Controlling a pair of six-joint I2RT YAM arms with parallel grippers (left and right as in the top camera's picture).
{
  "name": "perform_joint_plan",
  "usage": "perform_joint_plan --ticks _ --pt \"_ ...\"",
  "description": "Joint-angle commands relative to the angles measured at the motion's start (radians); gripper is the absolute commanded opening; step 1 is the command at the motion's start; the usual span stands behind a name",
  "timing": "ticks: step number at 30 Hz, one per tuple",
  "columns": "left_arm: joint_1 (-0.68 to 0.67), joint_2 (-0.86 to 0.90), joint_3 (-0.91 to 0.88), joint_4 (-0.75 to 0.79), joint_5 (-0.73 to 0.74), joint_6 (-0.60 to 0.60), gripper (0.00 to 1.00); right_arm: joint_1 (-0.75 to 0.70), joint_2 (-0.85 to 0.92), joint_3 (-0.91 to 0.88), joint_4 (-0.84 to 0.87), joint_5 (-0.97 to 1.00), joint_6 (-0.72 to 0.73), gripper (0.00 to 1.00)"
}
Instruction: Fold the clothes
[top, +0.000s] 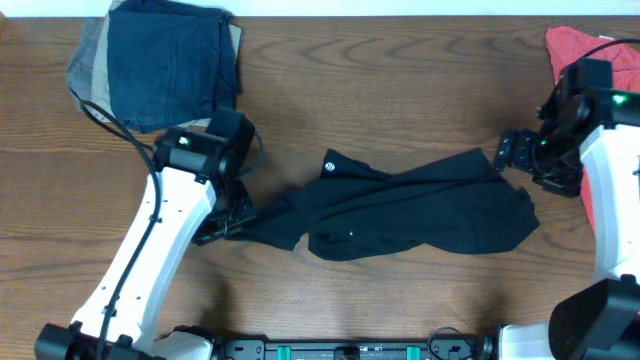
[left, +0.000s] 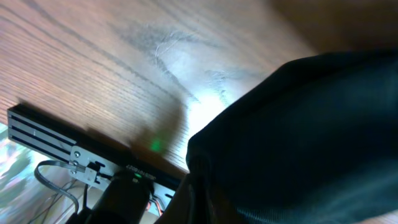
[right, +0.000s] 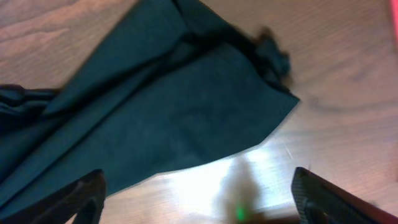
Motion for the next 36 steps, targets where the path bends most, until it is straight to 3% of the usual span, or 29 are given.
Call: perform_joint_plan --ticks 1,6,11,17,24,25,31,33,35,36 --pt "-0.002 -0.007 -0.082 0.032 -0.008 0.009 0.06 0.025 -0.001 -0.076 0.064 -0.035 -0.017 0.98" --pt "-0.002 -0.007 -0.164 0.085 -0.008 0.002 0.06 0.037 -0.001 -0.184 0.212 -0.022 -0.011 0.99" --pt "-0.002 -0.007 -0.183 0.088 -0.008 0.002 0.06 0.009 0.002 -0.269 0.407 0.154 0.111 0.99" --pt "-0.002 -0.007 -0.184 0.103 -0.008 0.002 0.06 -0.030 0.033 -0.282 0.519 0.058 0.055 0.99" --pt "-0.002 -0.007 -0.184 0.111 -0.007 0.002 0.06 -0.032 0.134 -0.282 0.537 0.001 0.003 0.98" --pt "-0.002 -0.007 -0.184 0.111 -0.007 0.002 0.06 -0.032 0.150 -0.282 0.534 -0.031 -0.010 0.95" --pt "-0.002 -0.007 -0.184 0.111 -0.007 0.002 0.06 -0.031 0.230 -0.282 0.524 -0.151 -0.048 0.52" --pt "-0.002 -0.007 -0.184 0.111 -0.007 0.002 0.06 -0.030 0.234 -0.282 0.517 -0.150 -0.052 0.42" --pt "-0.002 -0.007 -0.184 0.111 -0.007 0.002 0.06 -0.030 0.234 -0.282 0.512 -0.150 -0.061 0.22" --pt "-0.002 -0.007 -0.184 0.111 -0.007 0.002 0.06 -0.030 0.234 -0.282 0.510 -0.149 -0.063 0.06"
